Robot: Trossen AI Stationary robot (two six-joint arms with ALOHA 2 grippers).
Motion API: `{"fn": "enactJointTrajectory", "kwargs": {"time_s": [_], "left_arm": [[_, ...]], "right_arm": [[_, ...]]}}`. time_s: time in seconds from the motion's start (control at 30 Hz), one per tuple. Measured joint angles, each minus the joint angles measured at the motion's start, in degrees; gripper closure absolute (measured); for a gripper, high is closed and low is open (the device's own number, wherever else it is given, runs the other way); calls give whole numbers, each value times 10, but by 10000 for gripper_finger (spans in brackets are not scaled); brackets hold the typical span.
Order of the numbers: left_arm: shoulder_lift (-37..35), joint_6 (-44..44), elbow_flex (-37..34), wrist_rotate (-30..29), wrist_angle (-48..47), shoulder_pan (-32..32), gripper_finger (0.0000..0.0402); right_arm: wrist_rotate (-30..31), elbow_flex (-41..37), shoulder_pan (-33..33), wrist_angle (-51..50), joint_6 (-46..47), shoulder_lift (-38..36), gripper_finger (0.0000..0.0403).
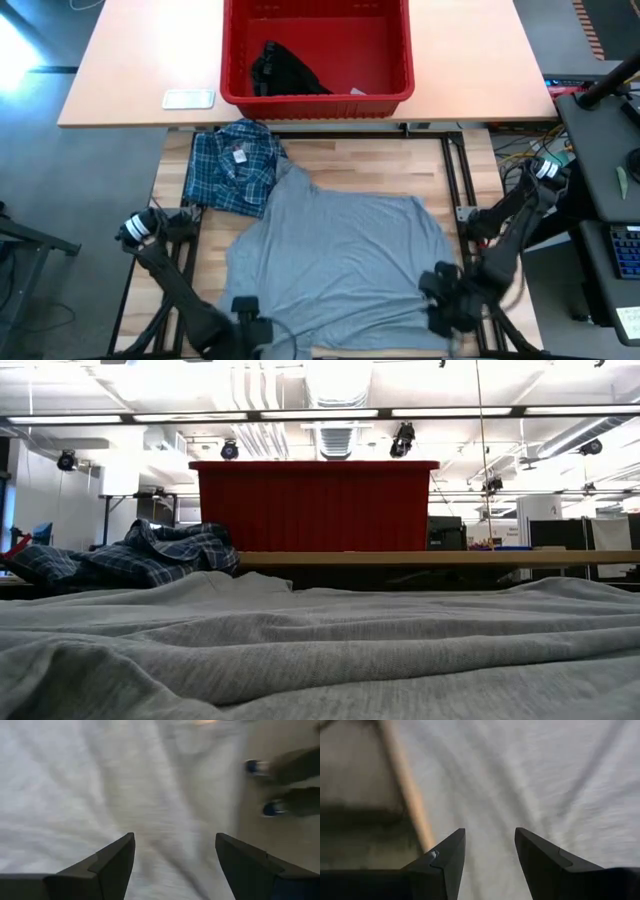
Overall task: Fold Laundry from Bin
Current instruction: Fold the gray shirt
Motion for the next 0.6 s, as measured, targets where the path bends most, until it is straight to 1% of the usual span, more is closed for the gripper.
{"fn": "enactJointTrajectory", "kwargs": {"time_s": [0.07, 0.13, 0.23, 0.37, 0.47, 0.6], "left_arm": [[2, 12, 22, -18, 12, -18, 141], [16, 38, 41, -30, 29, -33, 141], [56, 66, 64, -31, 39, -41, 141], [109, 58, 110, -12, 40, -40, 141], [142, 60, 148, -2, 39, -40, 145], [169, 58, 196, 1, 38, -49, 152]], "right_arm": [[-2, 30, 25, -1, -36, 33, 234], [-15, 55, 46, -4, -54, 83, 234], [-49, 91, 58, -19, -62, 160, 234], [-82, 143, 70, -7, -58, 244, 235], [-107, 179, 80, -6, -55, 284, 238], [-130, 204, 90, -33, -32, 311, 238]]}}
